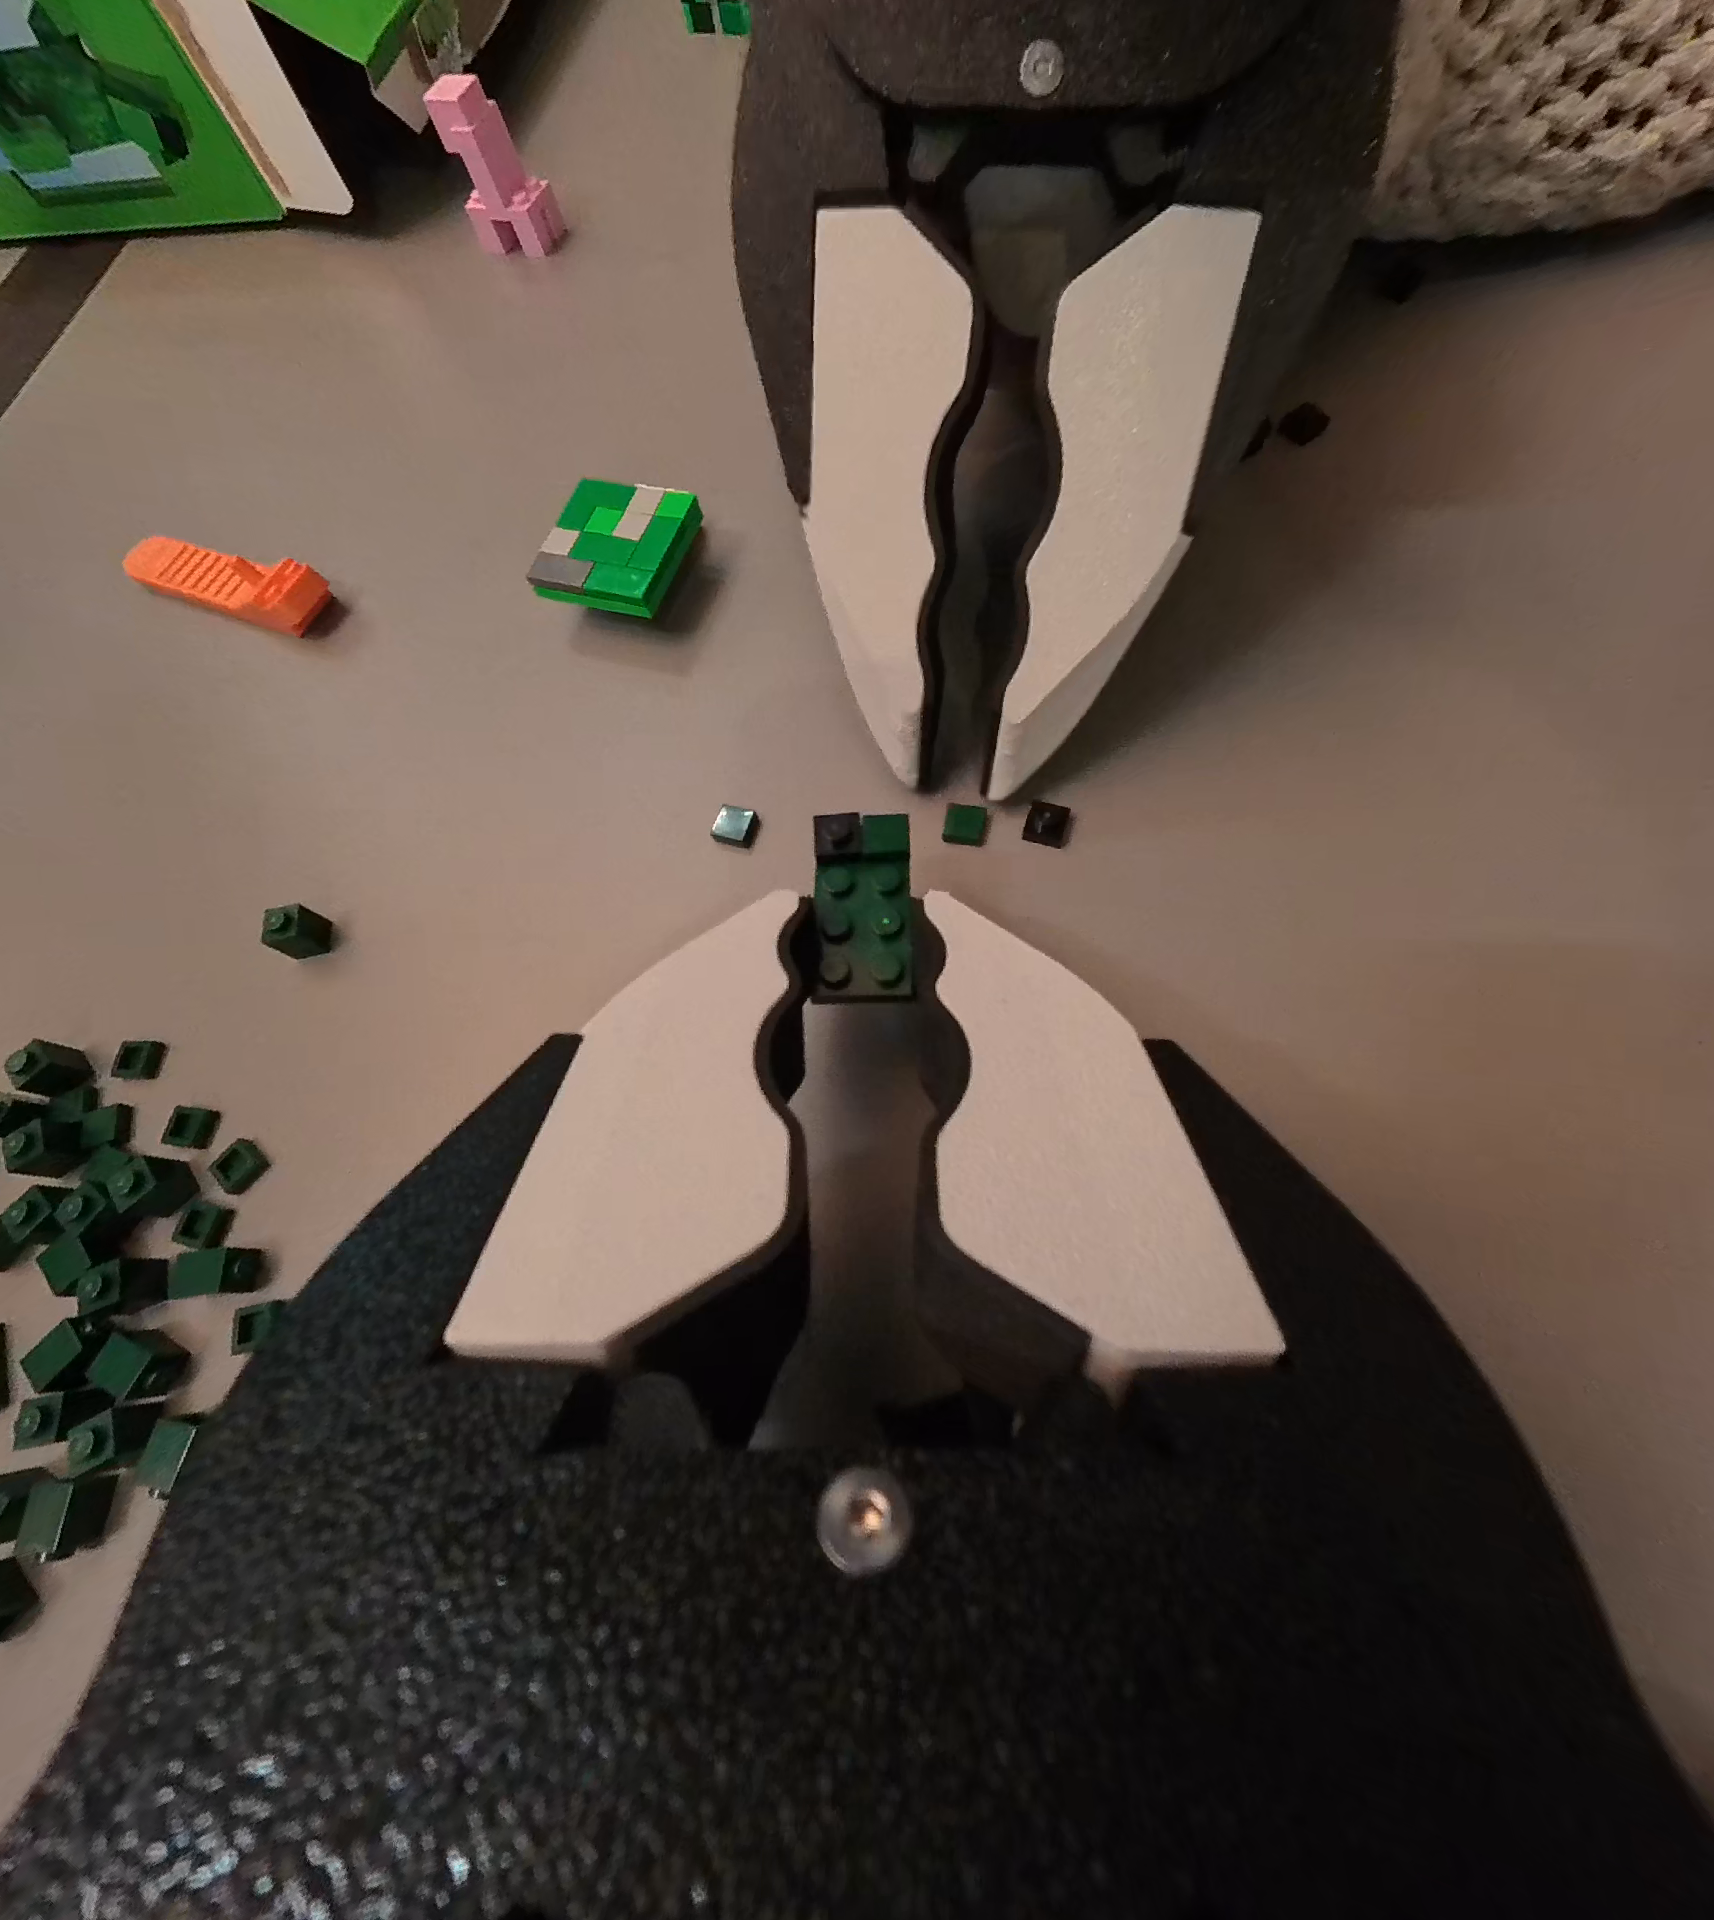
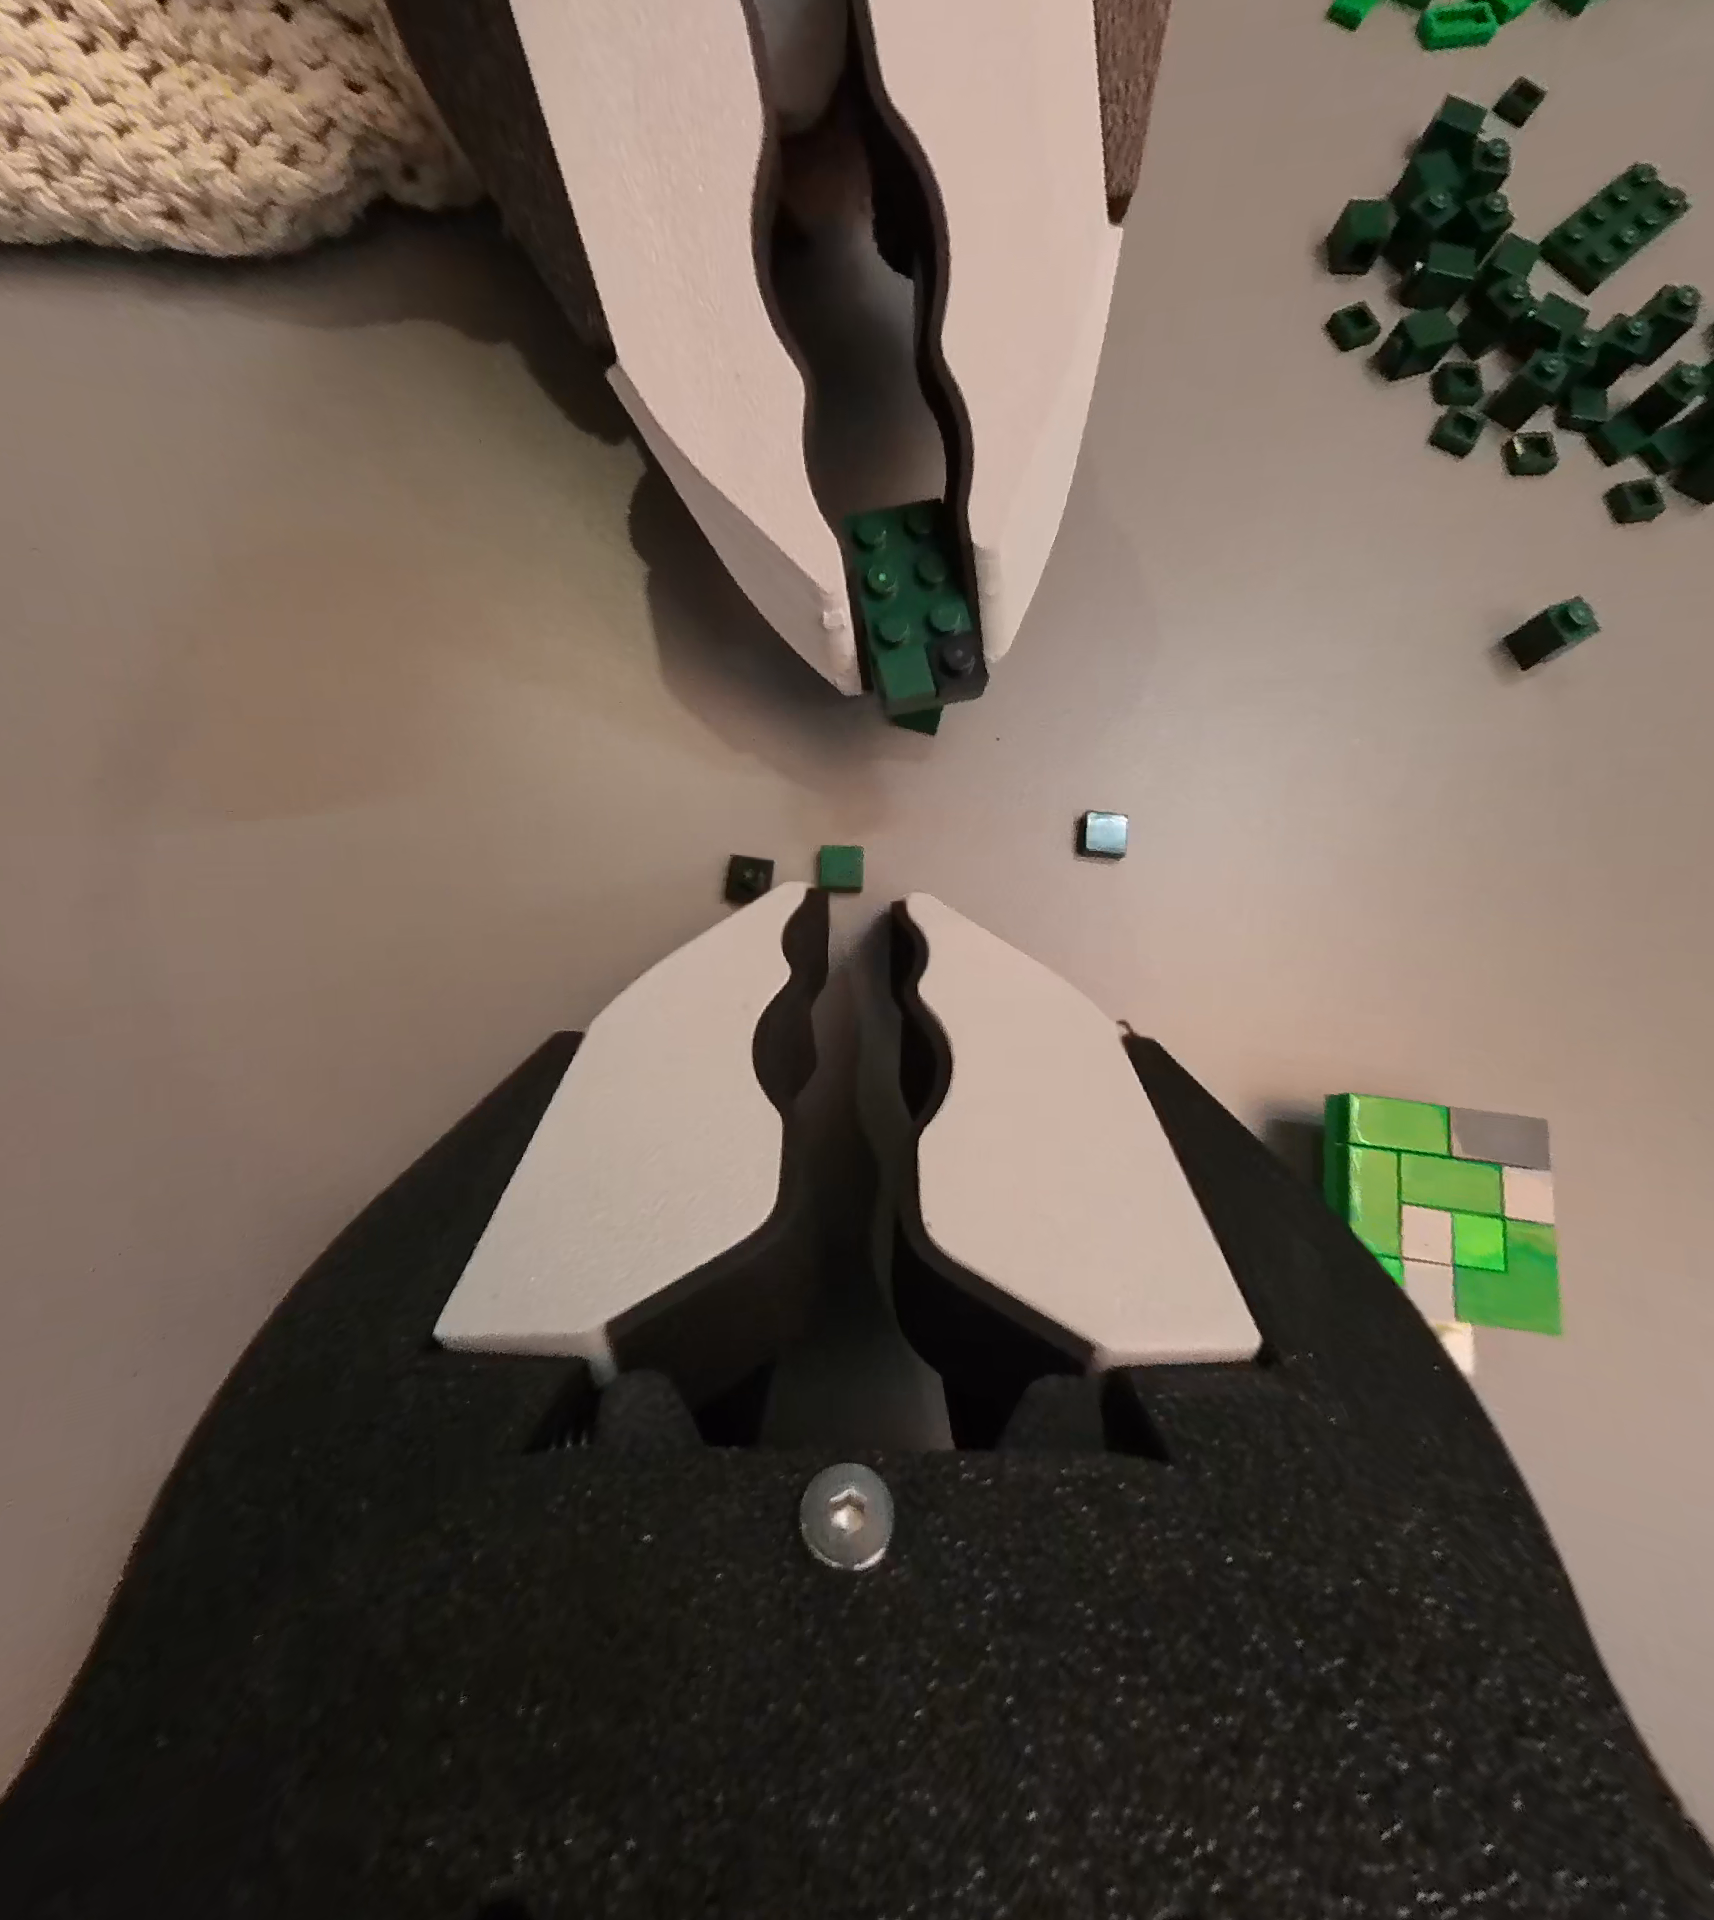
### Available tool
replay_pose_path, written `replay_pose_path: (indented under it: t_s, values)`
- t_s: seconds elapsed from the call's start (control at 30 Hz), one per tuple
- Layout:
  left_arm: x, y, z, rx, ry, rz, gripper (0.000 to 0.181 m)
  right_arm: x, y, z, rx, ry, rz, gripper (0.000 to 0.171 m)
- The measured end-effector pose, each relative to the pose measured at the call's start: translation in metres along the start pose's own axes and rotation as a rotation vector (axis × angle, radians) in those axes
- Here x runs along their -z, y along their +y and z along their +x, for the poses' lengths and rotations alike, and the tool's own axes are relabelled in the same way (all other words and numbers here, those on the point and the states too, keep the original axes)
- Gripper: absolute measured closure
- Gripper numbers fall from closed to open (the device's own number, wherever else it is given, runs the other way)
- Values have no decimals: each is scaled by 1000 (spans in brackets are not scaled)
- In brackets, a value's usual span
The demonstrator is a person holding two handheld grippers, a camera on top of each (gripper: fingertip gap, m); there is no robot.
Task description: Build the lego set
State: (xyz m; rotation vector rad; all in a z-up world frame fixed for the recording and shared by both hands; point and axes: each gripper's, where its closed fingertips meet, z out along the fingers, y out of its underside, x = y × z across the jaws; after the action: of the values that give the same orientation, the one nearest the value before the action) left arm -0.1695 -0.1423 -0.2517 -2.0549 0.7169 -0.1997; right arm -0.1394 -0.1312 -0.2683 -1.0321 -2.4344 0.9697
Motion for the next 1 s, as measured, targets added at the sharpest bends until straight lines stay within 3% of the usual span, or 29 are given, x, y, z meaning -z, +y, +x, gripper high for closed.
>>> replay_pose_path:
  t_s: [0.3,0.4,0.6,1.0]
  values:
    - [-1,1,2,-5,12,-11,165,-6,-6,-1,1,0,-1,161]
    - [-1,2,2,-6,15,-13,165,-7,-7,2,12,22,-10,171]
    - [-2,2,3,-8,17,-14,165,-7,-7,0,2,8,-3,163]
    - [-2,2,3,-10,20,-16,165,-13,-13,2,12,26,-30,163]
